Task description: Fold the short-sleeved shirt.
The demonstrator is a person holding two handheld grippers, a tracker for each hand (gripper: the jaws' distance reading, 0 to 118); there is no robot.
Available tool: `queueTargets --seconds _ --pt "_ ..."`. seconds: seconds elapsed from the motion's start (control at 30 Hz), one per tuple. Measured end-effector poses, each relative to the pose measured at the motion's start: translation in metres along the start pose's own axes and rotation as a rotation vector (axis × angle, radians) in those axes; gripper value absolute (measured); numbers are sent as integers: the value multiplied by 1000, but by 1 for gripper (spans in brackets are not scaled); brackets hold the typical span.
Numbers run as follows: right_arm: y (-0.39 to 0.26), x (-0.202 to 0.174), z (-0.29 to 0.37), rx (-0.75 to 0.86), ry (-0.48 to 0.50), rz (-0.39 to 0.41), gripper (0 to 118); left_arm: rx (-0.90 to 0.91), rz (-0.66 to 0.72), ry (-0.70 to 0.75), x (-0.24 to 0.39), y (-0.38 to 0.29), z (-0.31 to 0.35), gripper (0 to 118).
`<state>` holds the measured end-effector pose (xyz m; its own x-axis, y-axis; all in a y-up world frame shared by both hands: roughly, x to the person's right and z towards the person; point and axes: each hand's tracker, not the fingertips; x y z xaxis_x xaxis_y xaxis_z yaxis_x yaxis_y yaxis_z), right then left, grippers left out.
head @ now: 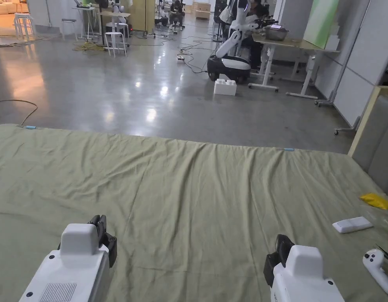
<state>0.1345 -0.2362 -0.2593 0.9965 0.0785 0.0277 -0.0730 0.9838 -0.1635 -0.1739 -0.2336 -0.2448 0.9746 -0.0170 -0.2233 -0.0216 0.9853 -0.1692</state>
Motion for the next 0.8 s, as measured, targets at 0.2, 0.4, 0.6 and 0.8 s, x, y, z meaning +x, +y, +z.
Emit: queueTargets --seconds 0.2,0.4,0.6,0.8 --pt "2 1 -1 22 -7 16 3 4 23 0 -8 0 -2 5" --pt "1 3 0 27 -5 17 3 3 18 2 -8 0 -1 5" --pt "0 3 1 25 -1 23 3 -7 1 8 -6 -4 0 5" --pt "-1 1 1 27 11 30 4 -7 -9 11 -5 -4 0 7"
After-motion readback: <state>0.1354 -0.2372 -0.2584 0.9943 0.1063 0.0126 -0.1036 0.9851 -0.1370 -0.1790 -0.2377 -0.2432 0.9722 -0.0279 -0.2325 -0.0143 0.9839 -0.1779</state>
